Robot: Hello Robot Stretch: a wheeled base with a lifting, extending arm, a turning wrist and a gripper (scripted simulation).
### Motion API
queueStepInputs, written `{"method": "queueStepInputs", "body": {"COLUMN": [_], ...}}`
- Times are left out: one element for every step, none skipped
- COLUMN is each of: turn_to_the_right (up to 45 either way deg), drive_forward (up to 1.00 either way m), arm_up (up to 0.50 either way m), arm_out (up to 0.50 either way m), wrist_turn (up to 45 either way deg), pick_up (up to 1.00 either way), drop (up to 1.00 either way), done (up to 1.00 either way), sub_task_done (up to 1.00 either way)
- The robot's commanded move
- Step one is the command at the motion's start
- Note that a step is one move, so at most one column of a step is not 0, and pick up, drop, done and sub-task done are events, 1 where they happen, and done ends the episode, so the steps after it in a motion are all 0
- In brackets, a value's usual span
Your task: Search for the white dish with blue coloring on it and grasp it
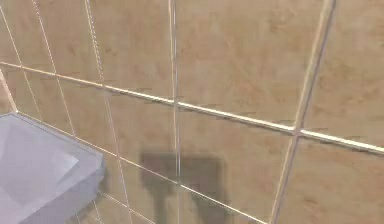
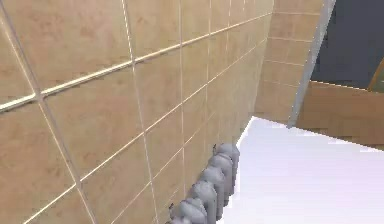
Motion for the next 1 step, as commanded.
{"method": "queueStepInputs", "body": {"turn_to_the_right": [45.0], "drive_forward": [0.0], "arm_up": [0.0], "arm_out": [0.0], "wrist_turn": [0.0], "pick_up": [0.0], "drop": [0.0], "done": [0.0], "sub_task_done": [0.0]}}
